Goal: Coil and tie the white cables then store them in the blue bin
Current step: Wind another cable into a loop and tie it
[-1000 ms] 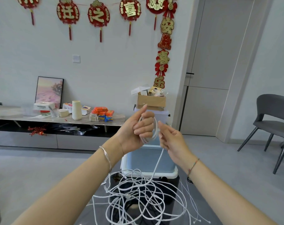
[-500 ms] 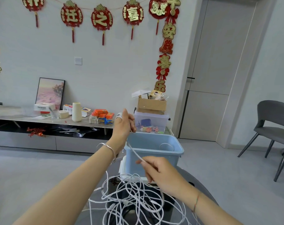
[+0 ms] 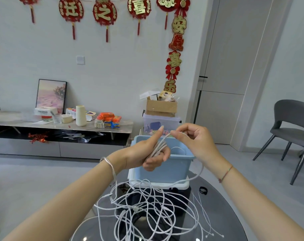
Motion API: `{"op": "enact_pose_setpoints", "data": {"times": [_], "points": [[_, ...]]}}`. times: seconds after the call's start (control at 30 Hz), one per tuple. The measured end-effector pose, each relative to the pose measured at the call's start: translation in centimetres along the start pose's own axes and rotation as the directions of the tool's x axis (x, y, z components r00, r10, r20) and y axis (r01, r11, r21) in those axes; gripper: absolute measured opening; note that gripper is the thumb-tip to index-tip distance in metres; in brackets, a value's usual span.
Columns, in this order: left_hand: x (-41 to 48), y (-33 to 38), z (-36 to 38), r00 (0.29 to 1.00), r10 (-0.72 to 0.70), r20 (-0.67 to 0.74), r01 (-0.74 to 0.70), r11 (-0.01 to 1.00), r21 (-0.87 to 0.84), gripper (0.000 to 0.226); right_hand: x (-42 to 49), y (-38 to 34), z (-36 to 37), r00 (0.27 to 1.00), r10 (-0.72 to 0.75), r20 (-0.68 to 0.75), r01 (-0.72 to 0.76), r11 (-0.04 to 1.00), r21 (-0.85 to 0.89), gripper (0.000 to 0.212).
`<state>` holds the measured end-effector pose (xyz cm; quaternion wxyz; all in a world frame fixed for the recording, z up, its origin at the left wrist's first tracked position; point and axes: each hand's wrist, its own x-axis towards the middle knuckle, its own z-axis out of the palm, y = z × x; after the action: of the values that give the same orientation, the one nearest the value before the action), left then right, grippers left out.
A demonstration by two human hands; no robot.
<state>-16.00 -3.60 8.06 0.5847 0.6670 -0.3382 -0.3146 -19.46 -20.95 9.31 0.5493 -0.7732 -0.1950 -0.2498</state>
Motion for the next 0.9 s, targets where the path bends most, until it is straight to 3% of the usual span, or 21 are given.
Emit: {"op": "enact_pose_setpoints", "data": {"times": [0.17,0.3,0.37,0.43,0.5,0.67,0.77,0.83,0.9], "points": [[-0.3,0.8,0.2,0.984,0.114,0.137,-0.073,0.958,-0.277,0.052,-0.6,1.9,1.9,0.991,0.132,-0.028,-0.127,0.981,0.144,0.023],[0.0,1.0,-0.6,0.941,0.317,0.119,-0.172,0.750,-0.639,0.040,-1.6,3.6,3.8,0.979,0.200,0.049,-0.202,0.977,0.062,0.042],[0.4,1.3,-0.9,0.933,0.357,-0.035,-0.265,0.620,-0.738,0.043,-2.3,4.1,4.8,0.958,0.247,0.144,-0.258,0.964,0.065,0.040],[1.1,1.6,-1.1,0.918,0.294,-0.267,-0.387,0.518,-0.763,0.055,-3.0,4.3,5.7,0.940,0.270,0.207,-0.288,0.956,0.058,0.036],[2.0,1.6,-1.3,0.856,0.203,-0.476,-0.512,0.473,-0.718,0.055,-3.6,4.3,6.3,0.932,0.274,0.237,-0.283,0.959,0.003,0.031],[3.5,1.2,-2.4,0.676,0.069,-0.734,-0.628,0.574,-0.525,0.050,-5.0,3.3,6.7,0.889,0.265,0.373,-0.214,0.961,-0.174,0.029],[3.7,0.6,-3.6,0.582,0.088,-0.808,-0.560,0.763,-0.321,0.054,-5.6,2.0,5.8,0.848,0.286,0.445,-0.242,0.958,-0.154,0.019],[3.6,0.1,-4.3,0.563,0.144,-0.814,-0.447,0.882,-0.153,0.057,-5.6,1.0,4.8,0.868,0.280,0.411,-0.237,0.959,-0.154,0.016],[3.2,-0.1,-4.3,0.609,0.207,-0.766,-0.304,0.952,0.016,0.059,-5.0,0.1,3.6,0.918,0.220,0.329,-0.168,0.969,-0.179,0.015]]}}
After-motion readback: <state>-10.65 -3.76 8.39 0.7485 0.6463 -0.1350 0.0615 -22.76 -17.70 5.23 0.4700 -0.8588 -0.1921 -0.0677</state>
